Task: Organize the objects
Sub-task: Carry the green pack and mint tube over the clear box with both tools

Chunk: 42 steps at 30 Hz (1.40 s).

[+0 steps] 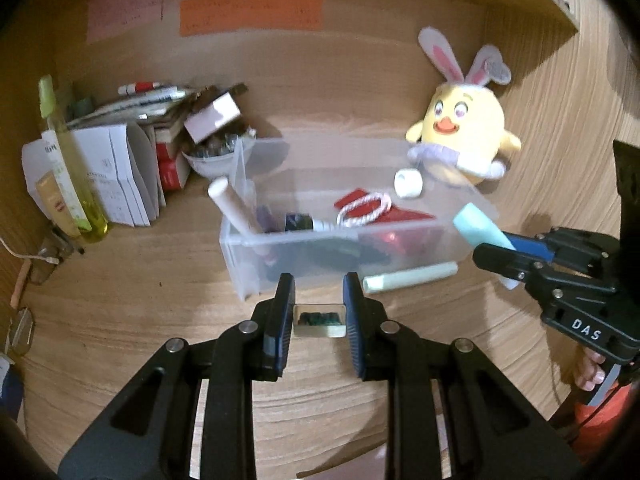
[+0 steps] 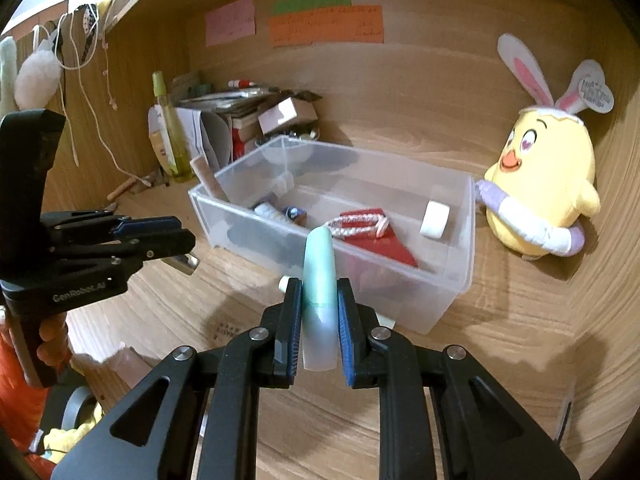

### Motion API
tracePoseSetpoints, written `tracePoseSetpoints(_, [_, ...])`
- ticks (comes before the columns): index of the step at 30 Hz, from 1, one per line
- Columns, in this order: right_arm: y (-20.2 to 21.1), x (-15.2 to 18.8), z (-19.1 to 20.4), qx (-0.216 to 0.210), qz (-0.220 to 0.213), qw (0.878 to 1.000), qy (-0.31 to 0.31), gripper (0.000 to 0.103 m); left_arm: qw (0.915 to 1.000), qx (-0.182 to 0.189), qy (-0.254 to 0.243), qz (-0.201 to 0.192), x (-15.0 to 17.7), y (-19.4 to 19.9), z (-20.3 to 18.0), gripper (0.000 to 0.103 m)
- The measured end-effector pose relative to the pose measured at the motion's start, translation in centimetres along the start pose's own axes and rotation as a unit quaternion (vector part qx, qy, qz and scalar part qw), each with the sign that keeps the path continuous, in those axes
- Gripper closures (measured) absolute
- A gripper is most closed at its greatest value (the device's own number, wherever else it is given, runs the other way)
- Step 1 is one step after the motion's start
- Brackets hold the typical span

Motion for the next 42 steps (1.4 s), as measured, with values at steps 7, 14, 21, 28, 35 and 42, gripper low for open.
tracePoseSetpoints(7, [1.0, -1.8, -0.2, 0.006, -0.023, 1.000, 0.004, 0.088, 0.9996, 0.001, 0.006, -0.029, -2.0, 1.4, 0.2, 0.079])
tracePoseSetpoints(14, [1.3, -3.7, -0.6, 0.015, -0.038, 0.999, 0.010, 0.088, 0.9984, 0.001, 0.007, -0.057, -4.2, 2.4, -0.1, 0.079])
tracePoseSetpoints(21, [1.3, -5.4, -1.3, 0.020, -0.045, 0.999, 0.012, 0.088, 0.9972, -0.002, 0.006, -0.074, -5.9, 2.5, -0.4, 0.079])
tracePoseSetpoints(28, [0.9, -7.2, -2.1, 0.023, -0.047, 0.999, 0.014, 0.088, 0.9969, 0.002, 0.021, -0.076, -7.4, 1.6, -0.2, 0.079])
tracePoseSetpoints(35, [-1.9, -7.3, -2.8, 0.018, -0.023, 1.000, 0.006, 0.088, 0.9979, 0.003, 0.029, -0.057, -8.0, -0.7, -0.2, 0.079])
tracePoseSetpoints(42, [-5.2, -6.0, -3.9, 0.020, 0.015, 1.000, -0.010, 0.088, 0.9989, -0.007, 0.040, -0.023, -7.6, -4.2, 0.4, 0.079])
Point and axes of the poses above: each gripper's, at about its wrist camera, not at the fingertips, and y roughly against the way its jaws point, z to its left, x to its underside, the point moved 5 cm from there along -y, roughly the way its jaws point, and after that the axes turned 11 degrees about -x, right-handed, at the moved point
